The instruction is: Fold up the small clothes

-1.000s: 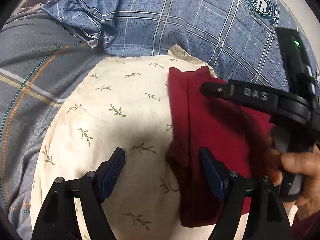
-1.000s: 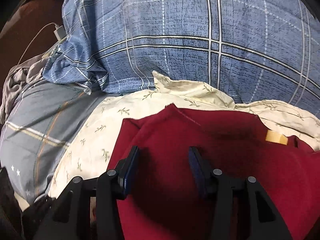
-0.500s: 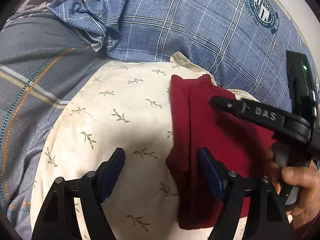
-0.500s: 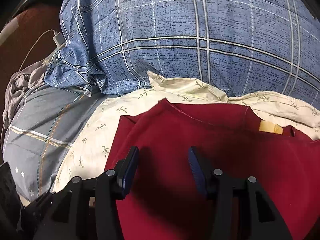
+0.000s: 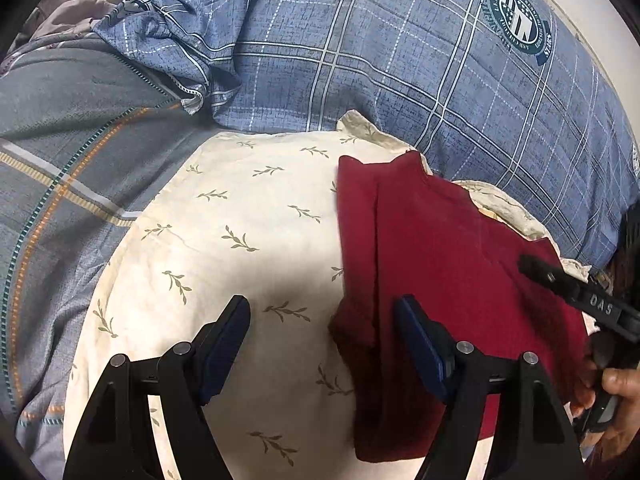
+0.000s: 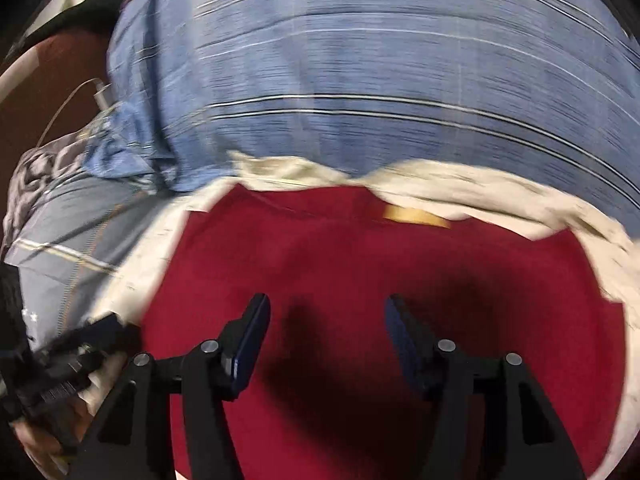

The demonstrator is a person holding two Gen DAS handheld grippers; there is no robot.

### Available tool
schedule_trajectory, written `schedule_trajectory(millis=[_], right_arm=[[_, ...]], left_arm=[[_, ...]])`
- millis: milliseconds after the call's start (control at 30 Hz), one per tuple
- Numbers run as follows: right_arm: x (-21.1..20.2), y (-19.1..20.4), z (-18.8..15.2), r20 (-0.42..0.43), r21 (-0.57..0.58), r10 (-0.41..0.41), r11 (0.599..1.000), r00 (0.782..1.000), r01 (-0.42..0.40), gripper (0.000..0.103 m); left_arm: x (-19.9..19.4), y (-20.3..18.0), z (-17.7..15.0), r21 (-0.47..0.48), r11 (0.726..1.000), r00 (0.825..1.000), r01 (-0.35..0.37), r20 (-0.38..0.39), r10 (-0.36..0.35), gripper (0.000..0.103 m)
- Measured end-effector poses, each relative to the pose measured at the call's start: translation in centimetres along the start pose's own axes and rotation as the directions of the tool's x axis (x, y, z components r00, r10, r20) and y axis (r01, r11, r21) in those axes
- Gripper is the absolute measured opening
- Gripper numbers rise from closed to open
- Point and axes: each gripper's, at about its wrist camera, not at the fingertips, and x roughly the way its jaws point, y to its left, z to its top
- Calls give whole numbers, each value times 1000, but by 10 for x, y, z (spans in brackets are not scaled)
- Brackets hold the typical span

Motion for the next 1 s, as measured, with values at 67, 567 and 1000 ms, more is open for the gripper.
schedule_trajectory(millis=[67,567,1000], right_arm=[[-9,-31,-9,1,69,-24,997,1000,24,61],[-42,-114,-44,7,170,-171,971,985,168,42],[-1,0,3,-61,84,116,990,991,-111,61]], left_arm=[[0,-1,-1,5,1000,1000,1,1,-1,75],[8,-11,-3,62,998,1000,-14,-6,14,76],[7,-10,-4,52,999,1000,-1,-14,1,75]])
